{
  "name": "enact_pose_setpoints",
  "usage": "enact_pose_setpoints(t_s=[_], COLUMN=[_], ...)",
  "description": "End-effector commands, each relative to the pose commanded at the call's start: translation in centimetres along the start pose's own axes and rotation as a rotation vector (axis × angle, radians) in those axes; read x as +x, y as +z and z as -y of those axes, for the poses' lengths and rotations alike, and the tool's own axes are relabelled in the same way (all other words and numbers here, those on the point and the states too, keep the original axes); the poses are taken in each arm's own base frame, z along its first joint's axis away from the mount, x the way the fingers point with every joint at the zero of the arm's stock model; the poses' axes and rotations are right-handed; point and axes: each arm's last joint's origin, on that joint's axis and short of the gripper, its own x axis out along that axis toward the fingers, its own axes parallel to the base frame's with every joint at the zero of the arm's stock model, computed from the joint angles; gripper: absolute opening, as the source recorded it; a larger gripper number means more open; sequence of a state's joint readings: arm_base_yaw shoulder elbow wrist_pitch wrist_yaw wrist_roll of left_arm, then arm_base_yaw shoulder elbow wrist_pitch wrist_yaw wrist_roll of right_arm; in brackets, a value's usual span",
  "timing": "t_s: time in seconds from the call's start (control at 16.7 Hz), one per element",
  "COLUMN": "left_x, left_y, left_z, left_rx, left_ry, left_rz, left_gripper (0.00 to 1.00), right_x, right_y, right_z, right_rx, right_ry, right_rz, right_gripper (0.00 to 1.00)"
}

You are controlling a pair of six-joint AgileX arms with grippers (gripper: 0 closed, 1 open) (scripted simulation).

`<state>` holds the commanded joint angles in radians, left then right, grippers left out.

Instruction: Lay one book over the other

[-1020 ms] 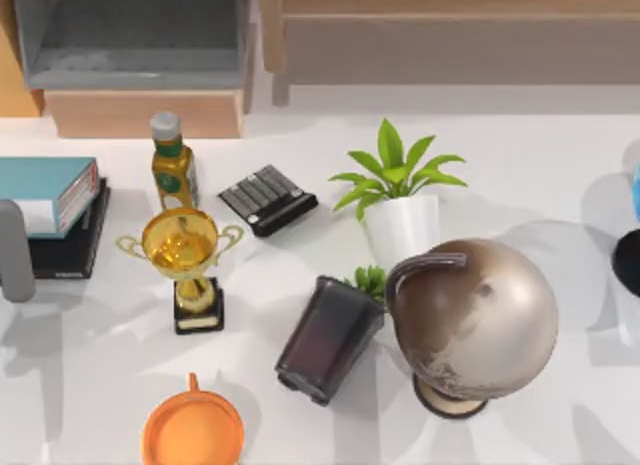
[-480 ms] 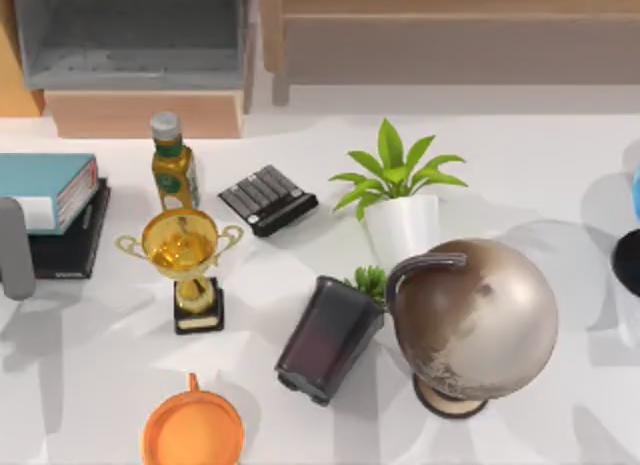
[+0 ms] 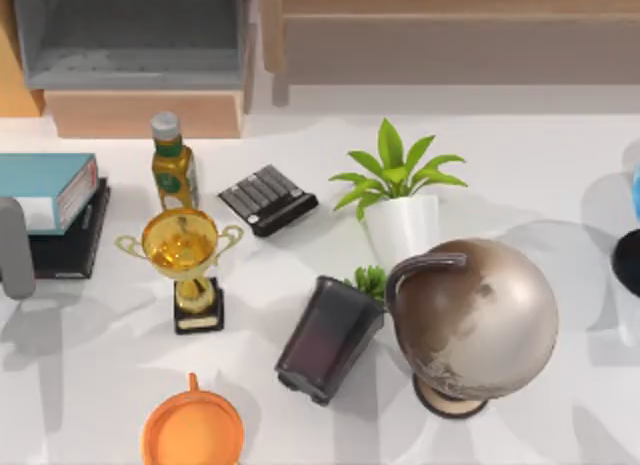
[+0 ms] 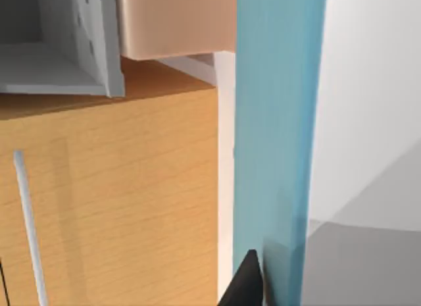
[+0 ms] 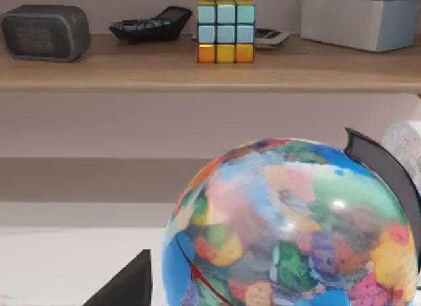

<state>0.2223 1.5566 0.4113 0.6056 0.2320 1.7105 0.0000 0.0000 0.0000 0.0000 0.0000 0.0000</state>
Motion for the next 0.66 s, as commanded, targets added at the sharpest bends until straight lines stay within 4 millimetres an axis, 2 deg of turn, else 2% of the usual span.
enact_pose_setpoints(t_s=[0.3,0.66], left_x=[0.0,0.0], left_y=[0.0,0.0], left_z=[0.0,0.0], left_rx=[0.0,0.0], left_ry=[0.0,0.0], left_rz=[0.0,0.0], left_gripper=[0.98,1.0], right_x=[0.0,0.0], right_y=[0.0,0.0], right_z=[0.0,0.0], right_rx=[0.0,0.0], right_ry=[0.0,0.0], right_rz=[0.0,0.0], right_gripper=[1.0,1.0])
